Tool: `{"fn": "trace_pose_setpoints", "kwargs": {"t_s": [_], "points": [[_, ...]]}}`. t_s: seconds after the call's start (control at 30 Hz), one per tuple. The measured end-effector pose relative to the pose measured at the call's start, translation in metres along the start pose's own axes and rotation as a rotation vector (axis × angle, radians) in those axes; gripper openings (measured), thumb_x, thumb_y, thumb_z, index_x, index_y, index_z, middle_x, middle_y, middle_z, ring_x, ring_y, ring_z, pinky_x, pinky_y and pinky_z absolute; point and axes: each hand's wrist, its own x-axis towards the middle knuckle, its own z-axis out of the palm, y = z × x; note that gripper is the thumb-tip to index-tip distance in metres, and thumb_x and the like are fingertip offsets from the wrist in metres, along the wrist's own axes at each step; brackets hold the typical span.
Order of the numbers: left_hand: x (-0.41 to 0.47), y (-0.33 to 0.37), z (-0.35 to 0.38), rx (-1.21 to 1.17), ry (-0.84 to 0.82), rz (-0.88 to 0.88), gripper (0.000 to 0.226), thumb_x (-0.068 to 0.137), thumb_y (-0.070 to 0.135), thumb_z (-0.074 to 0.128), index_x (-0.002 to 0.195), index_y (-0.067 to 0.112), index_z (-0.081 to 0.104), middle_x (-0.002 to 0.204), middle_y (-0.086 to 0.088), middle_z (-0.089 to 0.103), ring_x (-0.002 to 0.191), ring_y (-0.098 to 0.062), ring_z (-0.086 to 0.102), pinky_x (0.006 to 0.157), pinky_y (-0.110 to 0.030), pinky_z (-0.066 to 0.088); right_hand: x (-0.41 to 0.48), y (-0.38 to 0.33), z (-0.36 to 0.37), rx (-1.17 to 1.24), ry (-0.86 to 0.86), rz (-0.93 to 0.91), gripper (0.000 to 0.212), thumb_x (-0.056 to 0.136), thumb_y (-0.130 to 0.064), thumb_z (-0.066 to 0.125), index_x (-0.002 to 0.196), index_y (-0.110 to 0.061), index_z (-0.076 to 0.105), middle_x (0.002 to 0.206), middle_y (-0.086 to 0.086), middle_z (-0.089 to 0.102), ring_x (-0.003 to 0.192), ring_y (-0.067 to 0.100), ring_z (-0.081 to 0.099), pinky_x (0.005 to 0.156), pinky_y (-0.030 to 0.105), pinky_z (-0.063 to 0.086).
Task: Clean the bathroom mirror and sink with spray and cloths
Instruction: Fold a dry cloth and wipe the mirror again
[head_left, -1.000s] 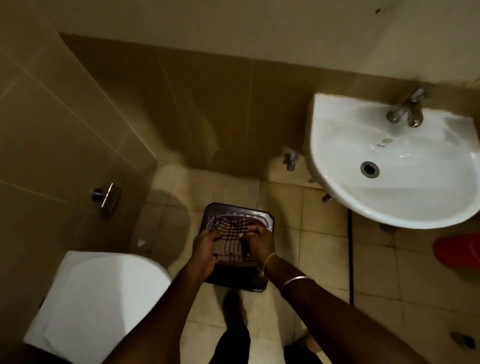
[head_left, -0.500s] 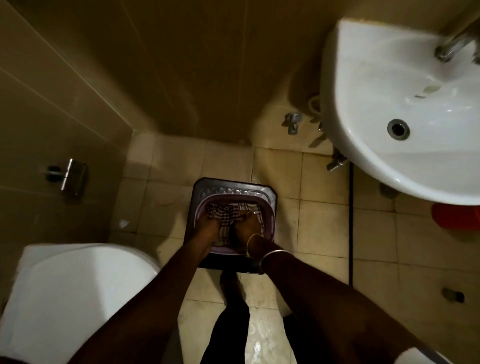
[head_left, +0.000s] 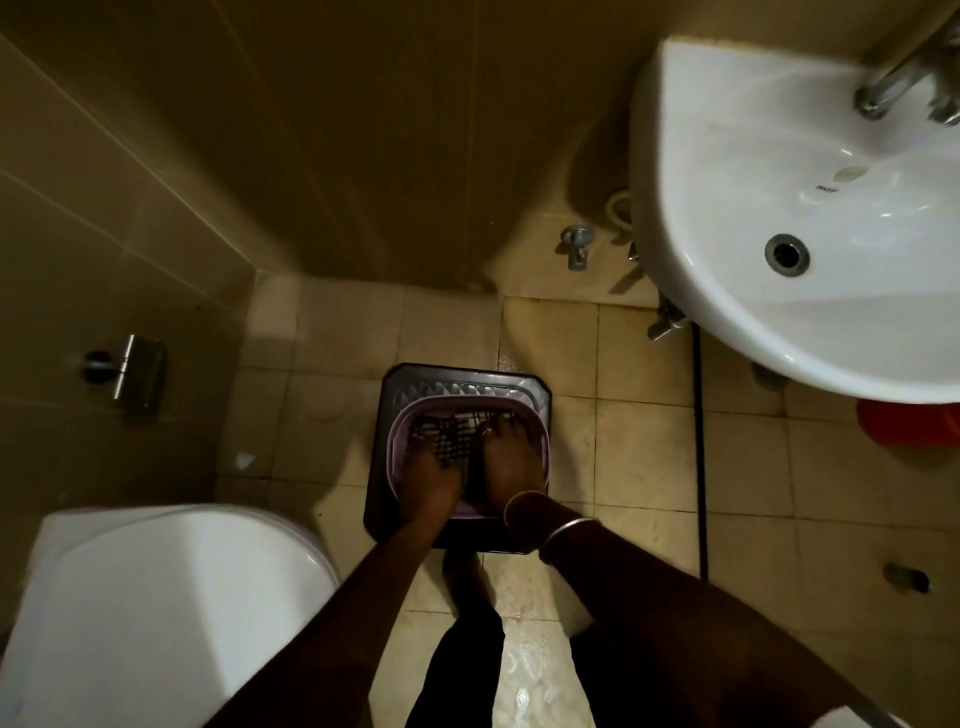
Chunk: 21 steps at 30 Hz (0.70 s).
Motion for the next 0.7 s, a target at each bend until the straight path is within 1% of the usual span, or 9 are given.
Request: {"fn": "trace_pose_setpoints", "kwargs": {"t_s": [0.03, 0.1, 0.27, 0.33, 0.4, 0.43, 0.47, 0.57, 0.7], "points": [[-0.008, -0.005, 0.000, 0.046, -0.002, 0.008, 0.048, 0.099, 0.005, 0.051, 0.148, 0.008, 0.048, 0.143, -0.016, 0.056, 0.134, -0.035, 0.051, 0.115, -0.042, 0.039, 0.001, 0.004, 0.003, -0.079, 0.022, -0.043, 0.069, 0.089, -0.035, 0.069, 0.149, -0.009, 0.046, 0.156, 0.018, 0.041, 0.146, 0.036, 0.035, 0.124, 0.051, 0.027], [-0.002, -0.008, 0.004, 0.087, -0.025, 0.025, 0.050, 0.095, 0.002, 0.051, 0.144, 0.009, 0.052, 0.140, -0.015, 0.058, 0.131, -0.035, 0.054, 0.112, -0.042, 0.042, 0.002, 0.010, 0.005, -0.132, 0.030, -0.107, 0.076, 0.088, -0.035, 0.072, 0.151, -0.006, 0.041, 0.157, 0.020, 0.039, 0.148, 0.038, 0.033, 0.124, 0.053, 0.026], [-0.003, -0.012, 0.007, 0.091, -0.062, 0.050, 0.050, 0.093, 0.001, 0.050, 0.142, 0.012, 0.056, 0.138, -0.011, 0.060, 0.127, -0.034, 0.055, 0.111, -0.047, 0.044, 0.011, 0.014, 0.001, -0.292, 0.097, -0.164, 0.067, 0.092, -0.030, 0.070, 0.150, -0.005, 0.046, 0.150, 0.020, 0.050, 0.138, 0.038, 0.048, 0.116, 0.052, 0.038], [0.001, -0.015, 0.009, 0.088, -0.080, 0.047, 0.051, 0.092, 0.001, 0.050, 0.140, 0.014, 0.058, 0.135, -0.011, 0.061, 0.125, -0.033, 0.056, 0.110, -0.046, 0.045, 0.016, 0.012, 0.000, -0.258, 0.061, -0.183, 0.056, 0.101, -0.024, 0.055, 0.150, -0.001, 0.043, 0.150, 0.022, 0.049, 0.139, 0.039, 0.046, 0.118, 0.051, 0.033], [0.005, -0.019, 0.011, 0.097, -0.105, 0.035, 0.045, 0.094, 0.002, 0.049, 0.136, 0.013, 0.059, 0.124, -0.007, 0.063, 0.117, -0.030, 0.059, 0.103, -0.041, 0.048, 0.023, 0.012, -0.001, -0.160, 0.049, -0.147, 0.048, 0.107, -0.019, 0.035, 0.150, -0.001, 0.041, 0.150, 0.022, 0.049, 0.139, 0.038, 0.045, 0.119, 0.048, 0.032], [0.005, -0.020, 0.012, 0.109, -0.113, 0.024, 0.042, 0.095, 0.002, 0.049, 0.134, 0.013, 0.060, 0.119, -0.006, 0.063, 0.113, -0.029, 0.060, 0.099, -0.041, 0.050, 0.025, 0.011, -0.004, -0.109, 0.053, -0.120, 0.047, 0.108, -0.019, 0.032, 0.149, 0.000, 0.042, 0.149, 0.022, 0.050, 0.137, 0.037, 0.047, 0.118, 0.047, 0.033], [0.004, -0.020, 0.012, 0.108, -0.128, 0.027, 0.040, 0.095, 0.002, 0.049, 0.132, 0.014, 0.061, 0.118, -0.006, 0.065, 0.111, -0.029, 0.061, 0.099, -0.043, 0.051, 0.029, 0.010, -0.005, -0.075, 0.059, -0.103, 0.046, 0.108, -0.018, 0.032, 0.147, 0.002, 0.044, 0.147, 0.023, 0.051, 0.136, 0.037, 0.048, 0.117, 0.046, 0.034], [0.003, -0.020, 0.017, 0.102, -0.150, 0.040, 0.036, 0.097, 0.004, 0.050, 0.127, 0.017, 0.065, 0.117, -0.003, 0.067, 0.111, -0.027, 0.061, 0.102, -0.045, 0.050, 0.031, 0.004, -0.011, -0.151, 0.046, -0.113, 0.043, 0.107, -0.015, 0.032, 0.142, 0.006, 0.048, 0.143, 0.026, 0.054, 0.131, 0.039, 0.052, 0.112, 0.046, 0.038], [0.010, -0.025, 0.020, 0.037, -0.152, 0.026, 0.024, 0.097, 0.010, 0.053, 0.107, 0.027, 0.068, 0.105, 0.006, 0.071, 0.104, -0.022, 0.066, 0.101, -0.045, 0.052, 0.028, -0.008, -0.012, -0.308, -0.006, -0.071, 0.038, 0.105, -0.015, 0.037, 0.132, -0.003, 0.061, 0.138, 0.020, 0.060, 0.131, 0.037, 0.053, 0.112, 0.049, 0.038]]}}
